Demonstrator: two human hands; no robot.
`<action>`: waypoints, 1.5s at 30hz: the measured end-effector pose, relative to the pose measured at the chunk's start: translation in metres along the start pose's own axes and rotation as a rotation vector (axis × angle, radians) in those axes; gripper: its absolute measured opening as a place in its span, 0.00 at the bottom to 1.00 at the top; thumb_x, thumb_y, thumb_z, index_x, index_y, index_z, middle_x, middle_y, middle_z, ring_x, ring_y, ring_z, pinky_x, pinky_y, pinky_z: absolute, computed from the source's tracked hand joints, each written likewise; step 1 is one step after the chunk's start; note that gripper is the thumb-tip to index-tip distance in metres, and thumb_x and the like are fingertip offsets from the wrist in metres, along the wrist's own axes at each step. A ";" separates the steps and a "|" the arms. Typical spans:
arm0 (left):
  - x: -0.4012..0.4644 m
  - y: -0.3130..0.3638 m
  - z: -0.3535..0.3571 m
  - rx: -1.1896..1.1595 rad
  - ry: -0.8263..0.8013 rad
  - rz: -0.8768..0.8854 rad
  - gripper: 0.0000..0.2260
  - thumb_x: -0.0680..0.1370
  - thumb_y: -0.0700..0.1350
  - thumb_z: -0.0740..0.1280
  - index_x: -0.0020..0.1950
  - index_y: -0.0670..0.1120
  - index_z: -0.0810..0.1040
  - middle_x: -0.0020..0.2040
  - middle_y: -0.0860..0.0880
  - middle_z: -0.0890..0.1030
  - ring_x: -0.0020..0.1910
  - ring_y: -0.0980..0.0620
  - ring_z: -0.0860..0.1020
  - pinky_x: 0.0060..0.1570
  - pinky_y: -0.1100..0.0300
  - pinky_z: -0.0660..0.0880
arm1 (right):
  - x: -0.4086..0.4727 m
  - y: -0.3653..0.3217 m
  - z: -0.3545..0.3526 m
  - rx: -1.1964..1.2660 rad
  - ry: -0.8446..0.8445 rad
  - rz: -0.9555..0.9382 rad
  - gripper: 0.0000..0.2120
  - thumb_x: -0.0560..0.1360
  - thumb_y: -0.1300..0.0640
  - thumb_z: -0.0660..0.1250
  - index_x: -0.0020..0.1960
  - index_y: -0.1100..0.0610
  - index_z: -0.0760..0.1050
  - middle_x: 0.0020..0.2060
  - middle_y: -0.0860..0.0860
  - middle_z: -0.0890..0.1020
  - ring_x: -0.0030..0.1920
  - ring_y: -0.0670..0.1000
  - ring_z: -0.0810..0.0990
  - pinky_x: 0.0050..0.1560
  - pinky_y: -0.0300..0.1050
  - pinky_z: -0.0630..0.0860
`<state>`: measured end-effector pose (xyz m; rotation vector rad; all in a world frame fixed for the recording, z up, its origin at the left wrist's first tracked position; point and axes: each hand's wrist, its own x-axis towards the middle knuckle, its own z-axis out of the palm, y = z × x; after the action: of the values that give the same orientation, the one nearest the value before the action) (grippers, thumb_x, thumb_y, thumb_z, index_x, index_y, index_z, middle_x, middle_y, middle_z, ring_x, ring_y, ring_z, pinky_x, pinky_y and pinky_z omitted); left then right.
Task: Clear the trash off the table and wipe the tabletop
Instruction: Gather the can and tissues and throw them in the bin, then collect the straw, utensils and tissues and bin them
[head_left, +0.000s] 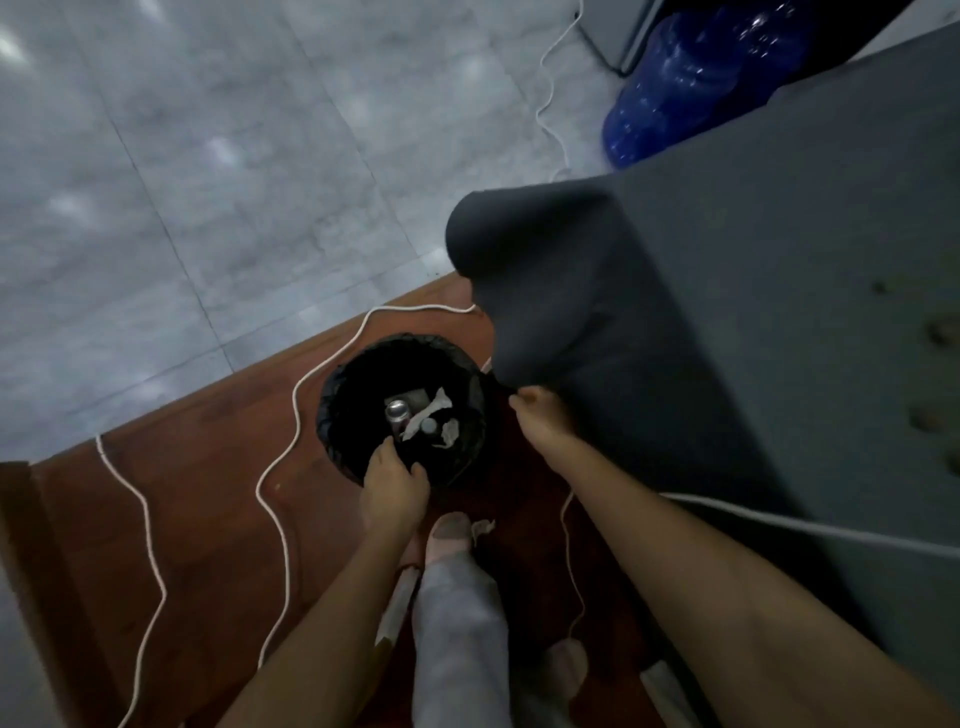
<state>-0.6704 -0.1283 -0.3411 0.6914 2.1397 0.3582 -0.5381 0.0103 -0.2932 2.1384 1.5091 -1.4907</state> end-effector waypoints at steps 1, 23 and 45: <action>-0.010 0.006 0.000 0.026 -0.013 0.027 0.24 0.78 0.44 0.61 0.73 0.40 0.61 0.70 0.40 0.68 0.68 0.41 0.69 0.63 0.48 0.70 | -0.010 0.006 -0.005 0.011 0.008 0.012 0.15 0.80 0.56 0.58 0.64 0.61 0.73 0.60 0.59 0.77 0.59 0.60 0.76 0.57 0.51 0.73; -0.310 0.184 0.005 0.212 0.320 1.006 0.23 0.77 0.37 0.63 0.71 0.38 0.65 0.71 0.39 0.70 0.71 0.40 0.66 0.68 0.42 0.66 | -0.322 0.163 -0.202 0.009 0.358 -0.604 0.20 0.80 0.54 0.60 0.71 0.57 0.68 0.70 0.52 0.72 0.70 0.51 0.69 0.70 0.43 0.63; -0.512 0.300 0.227 0.781 -0.425 1.702 0.20 0.79 0.47 0.58 0.71 0.47 0.66 0.68 0.46 0.72 0.67 0.48 0.70 0.67 0.53 0.65 | -0.507 0.559 -0.285 0.209 1.053 0.400 0.13 0.76 0.56 0.61 0.59 0.51 0.77 0.57 0.51 0.81 0.57 0.53 0.78 0.55 0.48 0.75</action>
<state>-0.1308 -0.1854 -0.0115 2.6374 0.7297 0.1453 0.0684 -0.4243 0.0127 3.3343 0.9539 -0.3515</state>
